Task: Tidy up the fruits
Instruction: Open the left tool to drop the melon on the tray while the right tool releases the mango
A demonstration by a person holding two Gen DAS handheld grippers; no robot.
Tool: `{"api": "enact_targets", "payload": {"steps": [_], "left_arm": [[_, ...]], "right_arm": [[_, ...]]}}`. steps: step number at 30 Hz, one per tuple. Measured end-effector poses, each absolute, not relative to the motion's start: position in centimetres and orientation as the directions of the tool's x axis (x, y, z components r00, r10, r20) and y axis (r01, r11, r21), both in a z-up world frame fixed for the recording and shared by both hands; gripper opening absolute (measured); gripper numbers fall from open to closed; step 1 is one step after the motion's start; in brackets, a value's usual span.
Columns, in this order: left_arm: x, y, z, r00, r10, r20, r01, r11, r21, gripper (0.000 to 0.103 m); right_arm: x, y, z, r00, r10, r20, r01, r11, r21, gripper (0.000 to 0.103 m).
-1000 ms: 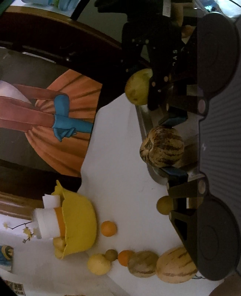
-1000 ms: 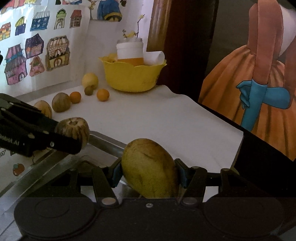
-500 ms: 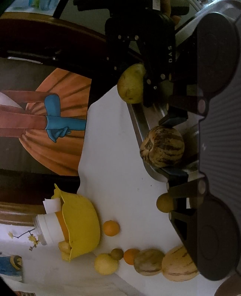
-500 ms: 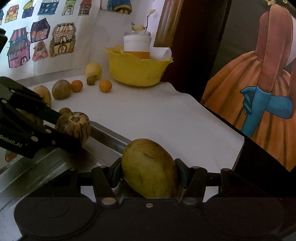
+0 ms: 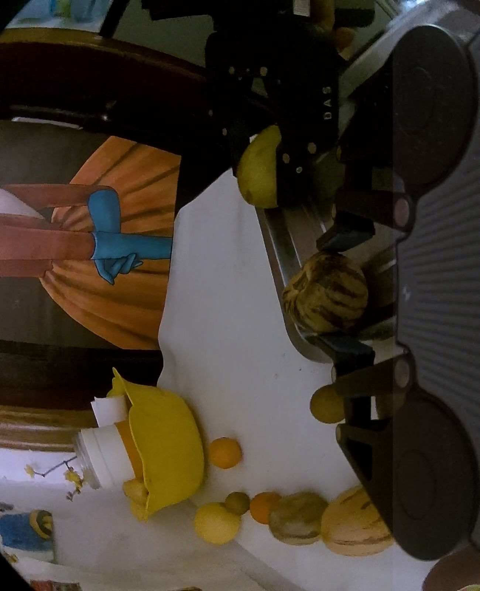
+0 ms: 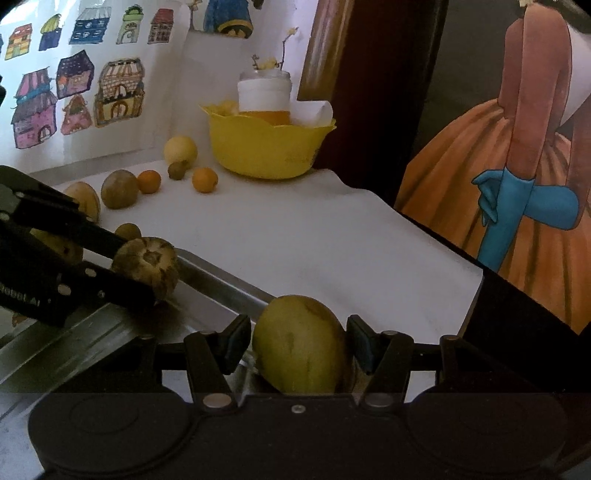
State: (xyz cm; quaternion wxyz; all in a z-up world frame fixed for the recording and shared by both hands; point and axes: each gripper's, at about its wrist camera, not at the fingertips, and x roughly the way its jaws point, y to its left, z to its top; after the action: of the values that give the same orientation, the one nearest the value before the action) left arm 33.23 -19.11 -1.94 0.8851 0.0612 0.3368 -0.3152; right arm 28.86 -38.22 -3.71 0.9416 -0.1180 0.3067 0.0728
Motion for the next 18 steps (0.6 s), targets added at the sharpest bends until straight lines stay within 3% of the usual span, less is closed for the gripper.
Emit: {"api": "enact_targets", "payload": {"steps": [10,18], "left_arm": [[31.4,-16.3,0.2,0.624,-0.52,-0.582,0.57,0.813,-0.115,0.065],[28.3,-13.5,2.7,0.683,-0.509,-0.524,0.497,0.849,-0.177,0.093]], "right_arm": [[25.2,-39.0,-0.8,0.853,0.082,-0.515,-0.181,0.973,-0.146,0.074],[21.0,-37.6,1.2,0.882,0.08,-0.465,-0.148,0.982,-0.113,0.096]]}}
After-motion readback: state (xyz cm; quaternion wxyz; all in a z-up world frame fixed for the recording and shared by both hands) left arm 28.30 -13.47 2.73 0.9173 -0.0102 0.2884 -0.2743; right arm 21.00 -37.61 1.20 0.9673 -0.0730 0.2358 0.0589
